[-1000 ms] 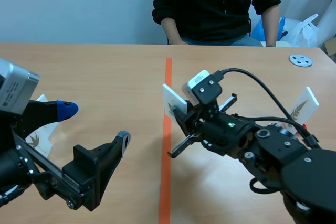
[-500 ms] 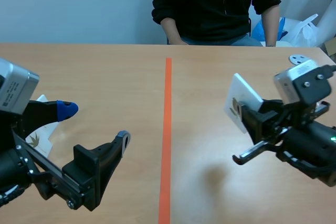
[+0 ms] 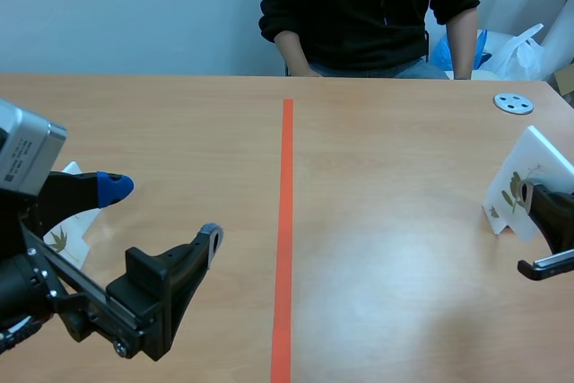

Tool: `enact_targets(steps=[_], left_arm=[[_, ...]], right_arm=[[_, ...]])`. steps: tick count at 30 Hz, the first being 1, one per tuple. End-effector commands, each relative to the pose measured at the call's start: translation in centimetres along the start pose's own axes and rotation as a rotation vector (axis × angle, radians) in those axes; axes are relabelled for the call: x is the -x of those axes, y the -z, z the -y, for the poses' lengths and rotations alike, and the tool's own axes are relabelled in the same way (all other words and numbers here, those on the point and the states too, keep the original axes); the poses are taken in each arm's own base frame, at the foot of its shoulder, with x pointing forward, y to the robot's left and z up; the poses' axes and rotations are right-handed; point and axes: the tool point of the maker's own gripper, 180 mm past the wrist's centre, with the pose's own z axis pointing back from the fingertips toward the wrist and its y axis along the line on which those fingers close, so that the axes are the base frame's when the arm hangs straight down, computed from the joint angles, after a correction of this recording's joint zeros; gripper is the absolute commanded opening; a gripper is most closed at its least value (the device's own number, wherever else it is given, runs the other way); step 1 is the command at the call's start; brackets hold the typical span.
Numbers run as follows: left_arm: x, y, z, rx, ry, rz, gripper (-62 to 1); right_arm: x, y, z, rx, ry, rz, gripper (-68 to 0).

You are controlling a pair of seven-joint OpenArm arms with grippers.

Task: Sort the leaf by its shape. The table is split by an orange tape line. A compound leaf with several leaflets goes to the left side, a simple leaf with one blade goes to the right side. Return to the home posture when a red brick is placed on the table.

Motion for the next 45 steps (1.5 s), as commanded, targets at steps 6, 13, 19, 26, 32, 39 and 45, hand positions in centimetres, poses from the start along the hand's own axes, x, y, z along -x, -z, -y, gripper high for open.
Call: enact_targets(steps=[6, 13, 19, 26, 32, 39, 45], left_arm=[[-0.6, 0.0, -0.1, -0.005, -0.004, 0.029, 1.4], [-0.6, 0.0, -0.1, -0.005, -0.004, 0.029, 1.4], [-0.6, 0.0, -0.1, -0.005, -0.004, 0.029, 1.4], [-0.6, 0.0, -0.1, -0.005, -0.004, 0.029, 1.4], [-0.6, 0.0, -0.1, -0.005, -0.004, 0.029, 1.4], [-0.6, 0.0, -0.1, -0.005, -0.004, 0.03, 1.4], [-0.6, 0.0, -0.1, -0.005, -0.004, 0.03, 1.4]], right_arm=[[0.4, 0.9, 1.0, 0.023, 0.039, 0.014, -65.6], [2.6, 2.3, 3.5, 0.092, 0.111, -0.005, -65.6], [4.7, 3.8, 4.7, 0.129, 0.168, -0.03, -65.6], [7.2, 4.7, 5.6, 0.174, 0.229, -0.059, -65.6], [8.6, 4.5, 6.4, 0.228, 0.241, -0.071, -65.6], [9.2, 4.2, 7.0, 0.267, 0.236, -0.087, -63.0], [9.2, 4.2, 7.0, 0.266, 0.236, -0.087, -52.9]])
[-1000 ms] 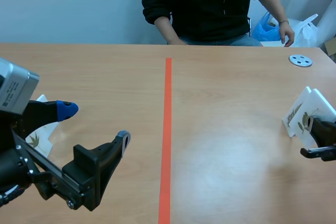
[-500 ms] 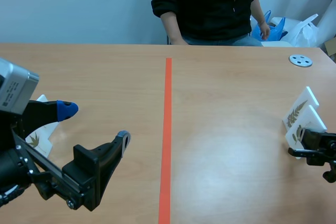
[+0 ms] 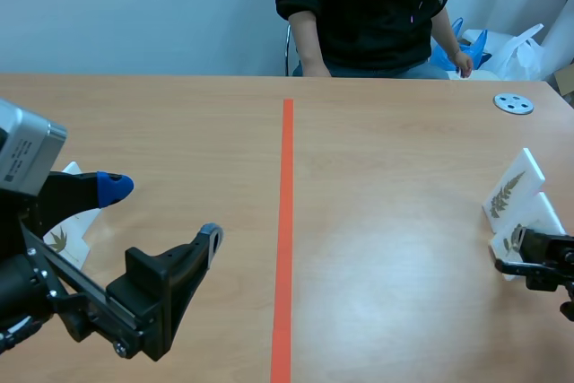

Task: Sort the leaf by its shape. The table is split by an orange tape line. A compound leaf with several leaflets goes to the left side, a simple leaf with one blade goes to the right side. Return to the home posture when a red brick is placed on the table.

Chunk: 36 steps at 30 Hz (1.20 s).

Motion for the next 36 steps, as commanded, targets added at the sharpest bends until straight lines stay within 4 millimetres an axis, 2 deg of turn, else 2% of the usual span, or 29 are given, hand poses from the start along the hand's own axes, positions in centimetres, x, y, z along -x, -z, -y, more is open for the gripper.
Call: enact_targets(steps=[1, 4, 8, 13, 19, 22, 28, 36], left_arm=[[-0.6, 0.0, -0.1, -0.005, -0.004, 0.03, 1.4], [-0.6, 0.0, -0.1, -0.005, -0.004, 0.03, 1.4], [-0.6, 0.0, -0.1, -0.005, -0.004, 0.03, 1.4], [-0.6, 0.0, -0.1, -0.005, -0.004, 0.029, 1.4], [-0.6, 0.0, -0.1, -0.005, -0.004, 0.03, 1.4], [-0.6, 0.0, -0.1, -0.005, -0.004, 0.03, 1.4], [-0.6, 0.0, -0.1, -0.005, -0.004, 0.029, 1.4], [-0.6, 0.0, -0.1, -0.005, -0.004, 0.029, 1.4]], right_arm=[[-1.8, 0.4, 0.1, -0.005, -0.007, 0.055, -49.4], [-1.9, 0.4, 0.1, -0.005, -0.01, 0.057, -37.0], [-2.1, 0.4, 0.0, -0.01, -0.016, 0.062, -23.9], [-3.6, -0.1, -0.5, -0.03, -0.045, 0.095, -6.4], [-5.6, -2.0, -0.2, -0.036, -0.104, 0.123, -0.2], [-6.6, -3.1, -0.6, -0.054, -0.134, 0.134, 0.4], [-7.9, -5.0, -3.6, -0.157, -0.188, 0.119, 0.4], [-10.9, -6.5, -7.5, -0.238, -0.248, 0.14, 0.4]])
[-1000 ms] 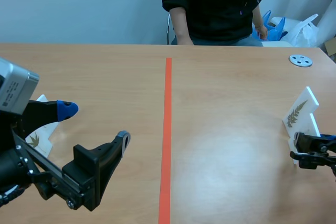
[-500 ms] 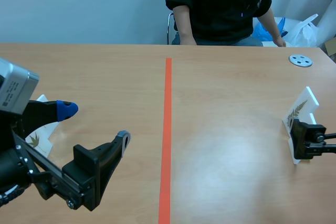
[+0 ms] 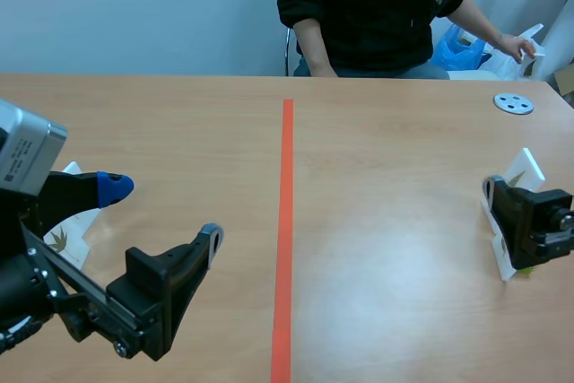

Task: Sort the leaf by its shape. The table is split by an orange tape line. A compound leaf with several leaflets goes to the left side, a simple leaf with one blade goes to the right side. Return to the home posture when a red brick is placed on the table.

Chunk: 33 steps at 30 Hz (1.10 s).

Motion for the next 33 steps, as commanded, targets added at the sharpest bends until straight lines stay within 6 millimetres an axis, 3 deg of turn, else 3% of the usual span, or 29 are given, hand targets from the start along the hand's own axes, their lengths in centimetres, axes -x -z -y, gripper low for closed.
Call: enact_targets(steps=[1, 6, 16, 27, 33], left_arm=[[-0.6, 0.0, -0.1, -0.005, -0.004, 0.029, 1.4], [-0.6, 0.0, -0.1, -0.005, -0.003, 0.029, 1.4], [-0.6, 0.0, -0.1, -0.005, -0.004, 0.029, 1.4], [-0.6, 0.0, -0.1, -0.005, -0.004, 0.028, 1.4], [-0.6, 0.0, -0.1, -0.005, -0.004, 0.028, 1.4]], right_arm=[[-1.5, 0.2, -0.6, -0.023, -0.014, 0.037, 0.4], [-2.7, 0.5, -3.2, -0.074, 0.001, 0.049, 0.4], [-1.5, 1.2, -9.9, -0.243, 0.062, 0.009, 0.4], [-2.7, 1.2, -10.1, -0.253, 0.068, 0.075, 0.4], [-2.2, 1.2, -10.0, -0.26, 0.052, 0.049, 0.4]])
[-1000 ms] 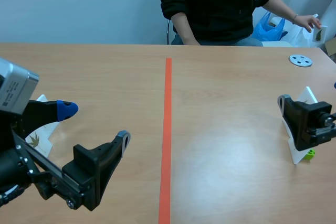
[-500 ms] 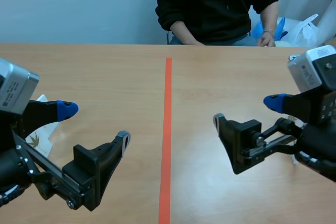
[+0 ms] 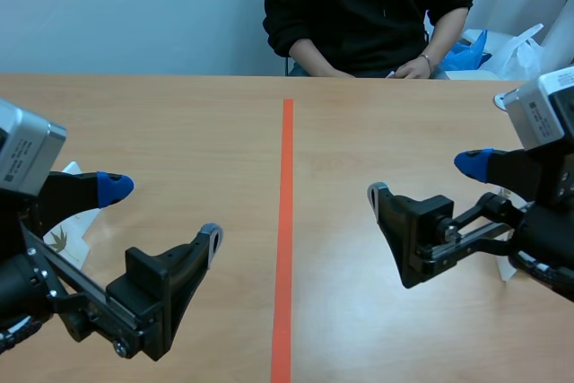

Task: Sort the leaf by its shape. The table is split by an orange tape line. A compound leaf with several leaflets goes to the left side, a simple leaf with one blade goes to the right side. Return to the home posture when a red brick is placed on the table.

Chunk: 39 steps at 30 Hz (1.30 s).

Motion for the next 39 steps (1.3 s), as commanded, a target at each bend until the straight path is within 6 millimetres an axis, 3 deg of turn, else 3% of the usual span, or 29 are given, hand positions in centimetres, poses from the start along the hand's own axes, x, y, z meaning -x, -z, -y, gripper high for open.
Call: enact_targets(steps=[1, 12, 19, 39], left_arm=[[-0.6, 0.0, -0.1, -0.005, -0.004, 0.029, 1.4], [-0.6, 0.0, -0.1, -0.005, -0.004, 0.028, 1.4], [-0.6, 0.0, -0.1, -0.005, -0.004, 0.028, 1.4], [-0.6, 0.0, -0.1, -0.005, -0.004, 0.028, 1.4]], right_arm=[[-0.7, -0.1, 0.4, 0.001, -0.014, 0.023, 0.4], [0.7, -1.0, -0.4, -0.008, -0.004, -0.035, 0.4], [0.1, -1.8, -1.5, -0.013, -0.039, -0.042, 0.4], [0.0, -1.9, -0.1, 0.065, -0.056, -0.039, 0.4]])
